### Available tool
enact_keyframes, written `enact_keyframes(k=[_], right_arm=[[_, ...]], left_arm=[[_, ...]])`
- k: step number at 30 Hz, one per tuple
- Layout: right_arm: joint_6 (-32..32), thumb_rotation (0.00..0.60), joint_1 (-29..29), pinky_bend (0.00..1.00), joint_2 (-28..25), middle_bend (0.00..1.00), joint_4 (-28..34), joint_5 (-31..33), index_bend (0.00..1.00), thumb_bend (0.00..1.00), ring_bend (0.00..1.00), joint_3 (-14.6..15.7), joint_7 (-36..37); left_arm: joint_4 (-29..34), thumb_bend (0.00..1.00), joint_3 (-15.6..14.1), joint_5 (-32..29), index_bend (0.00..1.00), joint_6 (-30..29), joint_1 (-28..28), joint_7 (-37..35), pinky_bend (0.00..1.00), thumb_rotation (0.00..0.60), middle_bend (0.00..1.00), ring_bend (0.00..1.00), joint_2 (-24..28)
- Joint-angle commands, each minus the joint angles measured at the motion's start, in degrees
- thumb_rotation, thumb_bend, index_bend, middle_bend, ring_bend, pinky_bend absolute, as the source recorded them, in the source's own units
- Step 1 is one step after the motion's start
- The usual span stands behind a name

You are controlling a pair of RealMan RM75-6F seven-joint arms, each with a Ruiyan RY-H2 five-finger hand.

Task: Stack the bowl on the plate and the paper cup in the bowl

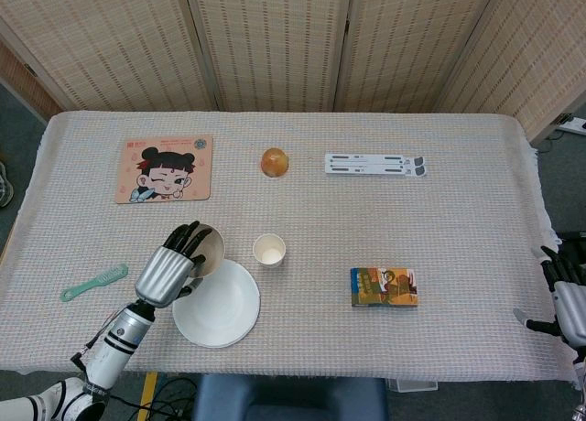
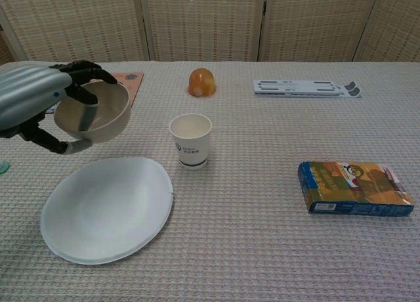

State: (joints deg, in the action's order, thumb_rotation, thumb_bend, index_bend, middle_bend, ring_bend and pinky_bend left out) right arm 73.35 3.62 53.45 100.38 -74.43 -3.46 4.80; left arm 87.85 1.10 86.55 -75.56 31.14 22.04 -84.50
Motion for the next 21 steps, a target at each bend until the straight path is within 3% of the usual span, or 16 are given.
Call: enact_keyframes(k=[1, 10, 21], right_arm=[[0.58, 0.6, -0.42, 0.0, -0.43, 0.0, -0.03, -1.01, 0.0, 0.21, 0.0, 0.32, 1.07], [3.25, 0.6, -1.66, 0.0, -1.26, 0.0, 0.24, -5.42, 0.0, 0.21, 0.0, 1.6, 3.36], [4.81, 0.6, -2.21, 0.0, -1.38, 0.0, 0.31, -7.76, 0.0, 0.21, 0.0, 2.35, 4.0]], left_arm=[[2.97, 0.31, -0.76, 0.27, 0.67, -2.18, -2.16, 3.29, 0.16, 0.6, 0.16, 0.0, -0.14], [6.06, 0.31, -3.19, 2.38, 0.67, -4.63, -5.86, 8.62, 0.16, 0.6, 0.16, 0.0, -1.66], [4.8, 0.31, -4.63, 3.85, 0.67, -3.77, -8.12, 8.91, 0.16, 0.6, 0.16, 0.0, -4.06]])
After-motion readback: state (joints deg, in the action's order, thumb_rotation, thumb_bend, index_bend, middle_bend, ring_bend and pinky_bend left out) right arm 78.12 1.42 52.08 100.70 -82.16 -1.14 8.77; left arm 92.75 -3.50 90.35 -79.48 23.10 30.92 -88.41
